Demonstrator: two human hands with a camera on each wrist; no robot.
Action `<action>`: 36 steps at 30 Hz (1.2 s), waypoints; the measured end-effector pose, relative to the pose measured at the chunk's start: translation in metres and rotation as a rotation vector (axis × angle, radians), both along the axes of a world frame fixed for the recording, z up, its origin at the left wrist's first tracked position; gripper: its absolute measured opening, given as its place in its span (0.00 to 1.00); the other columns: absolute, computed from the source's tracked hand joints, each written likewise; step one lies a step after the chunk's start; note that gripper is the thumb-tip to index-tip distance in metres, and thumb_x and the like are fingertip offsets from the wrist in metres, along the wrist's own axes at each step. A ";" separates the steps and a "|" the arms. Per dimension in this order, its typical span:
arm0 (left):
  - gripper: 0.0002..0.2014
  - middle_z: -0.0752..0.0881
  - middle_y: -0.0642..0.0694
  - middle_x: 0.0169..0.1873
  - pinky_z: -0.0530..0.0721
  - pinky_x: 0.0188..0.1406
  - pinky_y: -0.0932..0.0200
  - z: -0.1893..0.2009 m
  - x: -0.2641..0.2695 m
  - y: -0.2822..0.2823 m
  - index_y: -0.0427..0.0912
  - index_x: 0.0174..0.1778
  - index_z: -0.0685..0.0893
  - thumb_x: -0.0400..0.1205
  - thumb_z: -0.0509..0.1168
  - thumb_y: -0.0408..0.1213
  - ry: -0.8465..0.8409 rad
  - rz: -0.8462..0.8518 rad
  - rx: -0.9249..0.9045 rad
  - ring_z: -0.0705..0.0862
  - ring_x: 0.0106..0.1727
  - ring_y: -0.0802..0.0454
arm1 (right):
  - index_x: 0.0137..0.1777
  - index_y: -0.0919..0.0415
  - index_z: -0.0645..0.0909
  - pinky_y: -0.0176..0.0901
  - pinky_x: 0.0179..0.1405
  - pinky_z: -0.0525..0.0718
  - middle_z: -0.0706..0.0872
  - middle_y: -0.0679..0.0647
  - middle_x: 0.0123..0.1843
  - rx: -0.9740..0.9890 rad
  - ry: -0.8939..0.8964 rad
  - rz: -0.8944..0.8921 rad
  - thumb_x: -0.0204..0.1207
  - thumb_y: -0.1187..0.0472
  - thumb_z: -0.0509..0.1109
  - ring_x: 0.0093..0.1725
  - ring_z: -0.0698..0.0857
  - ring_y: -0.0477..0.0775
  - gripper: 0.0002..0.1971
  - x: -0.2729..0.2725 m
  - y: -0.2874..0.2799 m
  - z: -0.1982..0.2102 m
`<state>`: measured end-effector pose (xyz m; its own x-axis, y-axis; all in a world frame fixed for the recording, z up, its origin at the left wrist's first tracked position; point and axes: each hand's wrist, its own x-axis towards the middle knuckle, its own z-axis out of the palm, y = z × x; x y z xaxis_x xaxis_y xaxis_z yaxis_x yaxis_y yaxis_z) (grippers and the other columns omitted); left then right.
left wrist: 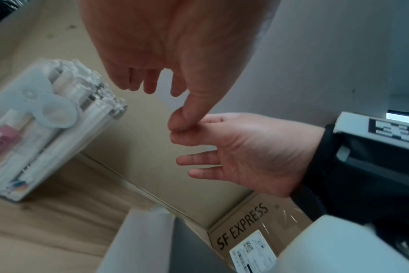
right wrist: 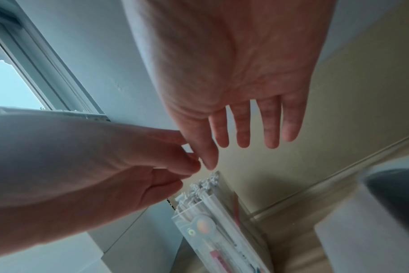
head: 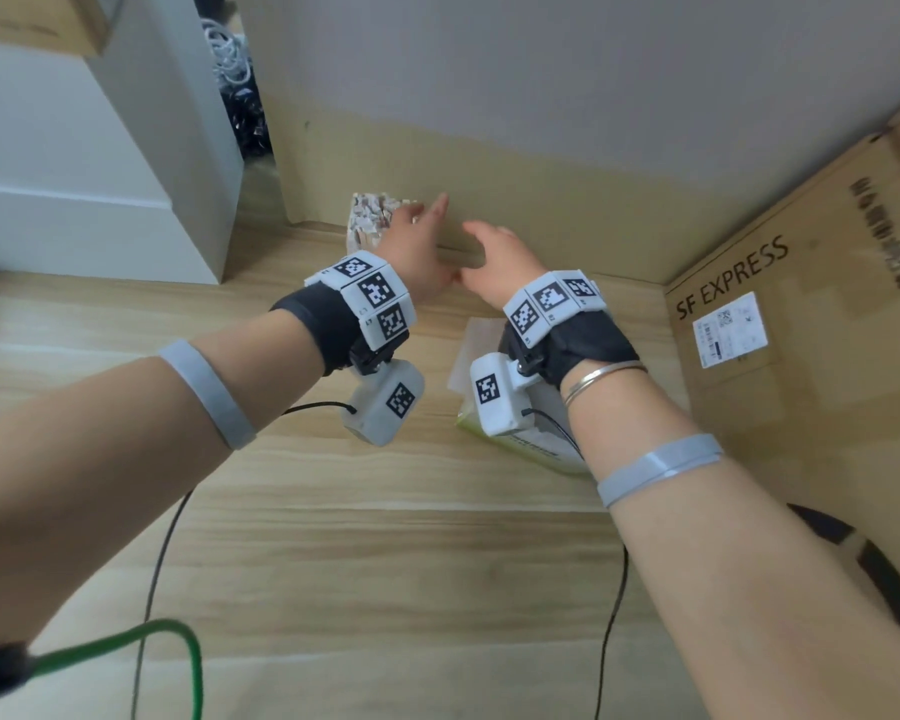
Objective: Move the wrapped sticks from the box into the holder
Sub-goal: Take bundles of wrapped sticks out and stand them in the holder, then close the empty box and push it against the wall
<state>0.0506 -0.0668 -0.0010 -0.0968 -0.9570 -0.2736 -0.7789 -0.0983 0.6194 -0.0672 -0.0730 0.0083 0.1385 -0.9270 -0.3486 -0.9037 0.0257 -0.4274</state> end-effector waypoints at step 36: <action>0.29 0.75 0.33 0.66 0.84 0.61 0.43 -0.062 -0.034 0.030 0.43 0.77 0.65 0.79 0.63 0.33 -0.328 -0.138 0.396 0.80 0.63 0.34 | 0.60 0.53 0.81 0.40 0.51 0.77 0.80 0.55 0.64 -0.056 0.027 -0.419 0.76 0.67 0.63 0.59 0.82 0.56 0.16 -0.113 0.067 -0.052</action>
